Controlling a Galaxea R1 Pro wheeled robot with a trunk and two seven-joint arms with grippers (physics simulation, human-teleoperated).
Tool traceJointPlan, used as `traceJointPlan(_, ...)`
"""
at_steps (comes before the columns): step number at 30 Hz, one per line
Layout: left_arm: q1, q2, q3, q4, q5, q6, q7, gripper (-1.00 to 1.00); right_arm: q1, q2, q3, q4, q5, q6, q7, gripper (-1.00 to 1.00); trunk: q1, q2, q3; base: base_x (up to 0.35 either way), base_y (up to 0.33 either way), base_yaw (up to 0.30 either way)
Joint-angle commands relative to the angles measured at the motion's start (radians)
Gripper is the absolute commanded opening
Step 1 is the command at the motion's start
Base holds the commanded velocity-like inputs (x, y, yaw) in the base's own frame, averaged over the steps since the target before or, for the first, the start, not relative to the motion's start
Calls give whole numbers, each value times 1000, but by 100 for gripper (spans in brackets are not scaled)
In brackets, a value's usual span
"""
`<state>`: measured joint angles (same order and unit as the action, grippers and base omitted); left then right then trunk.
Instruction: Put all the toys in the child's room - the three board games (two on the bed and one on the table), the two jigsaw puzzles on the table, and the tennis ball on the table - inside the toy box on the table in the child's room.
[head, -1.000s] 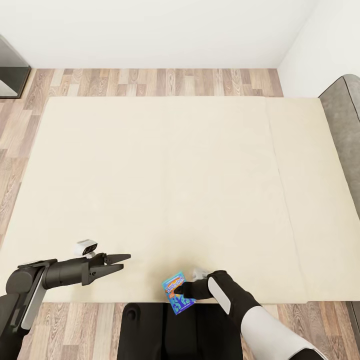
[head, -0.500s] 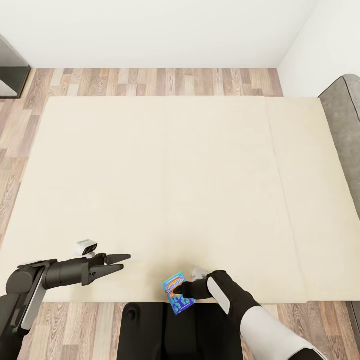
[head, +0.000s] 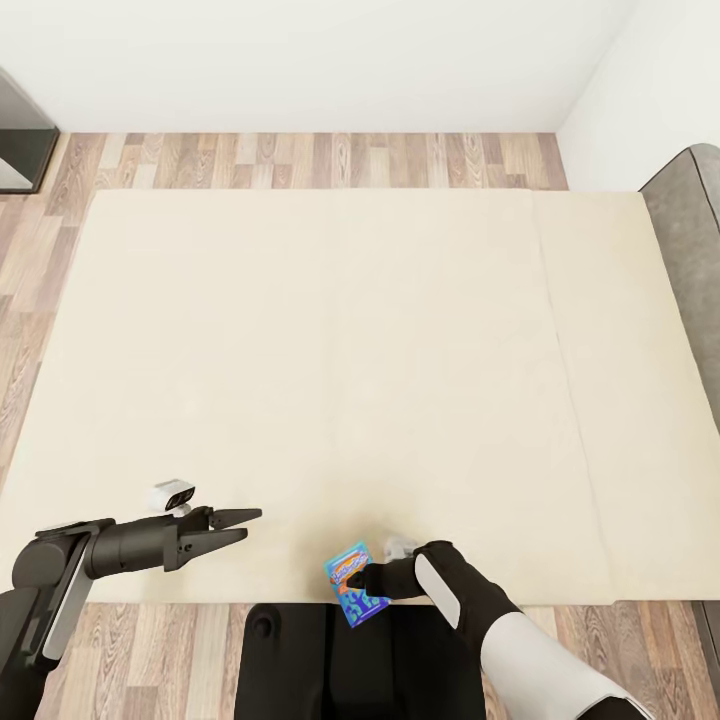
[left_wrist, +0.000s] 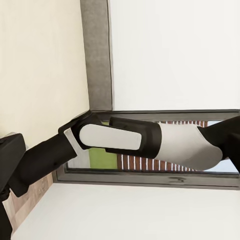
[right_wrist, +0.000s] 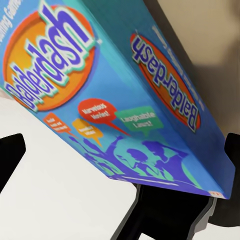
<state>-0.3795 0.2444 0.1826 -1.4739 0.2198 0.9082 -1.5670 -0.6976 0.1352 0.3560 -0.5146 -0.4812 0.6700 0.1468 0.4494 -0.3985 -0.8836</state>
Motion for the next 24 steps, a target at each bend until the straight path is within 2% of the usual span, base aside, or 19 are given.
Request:
traceJointPlan(1, 0, 0, 0, 0, 0, 11, -4, 100, 0, 0, 1, 0, 4, 3, 4, 100, 1, -1, -1, 0, 0, 0)
traceJointPlan(14, 0, 1, 1, 0, 0, 11, -4, 100, 0, 2, 0, 1, 3, 5, 4, 100, 1, -1, -5, 0, 0, 0)
traceJointPlan(17, 0, 1, 1, 0, 0, 11, -4, 100, 0, 14, 7, 1, 3, 5, 4, 100, 1, -1, -6, 0, 0, 0)
traceJointPlan(20, 0, 1, 0, 0, 0, 11, -4, 100, 0, 37, 60, 1, 2, 5, 4, 100, 1, -1, -6, 0, 0, 0)
traceJointPlan(24, 0, 1, 0, 0, 0, 11, -4, 100, 0, 39, 96, 1, 0, 5, 4, 100, 1, -1, -6, 0, 0, 0)
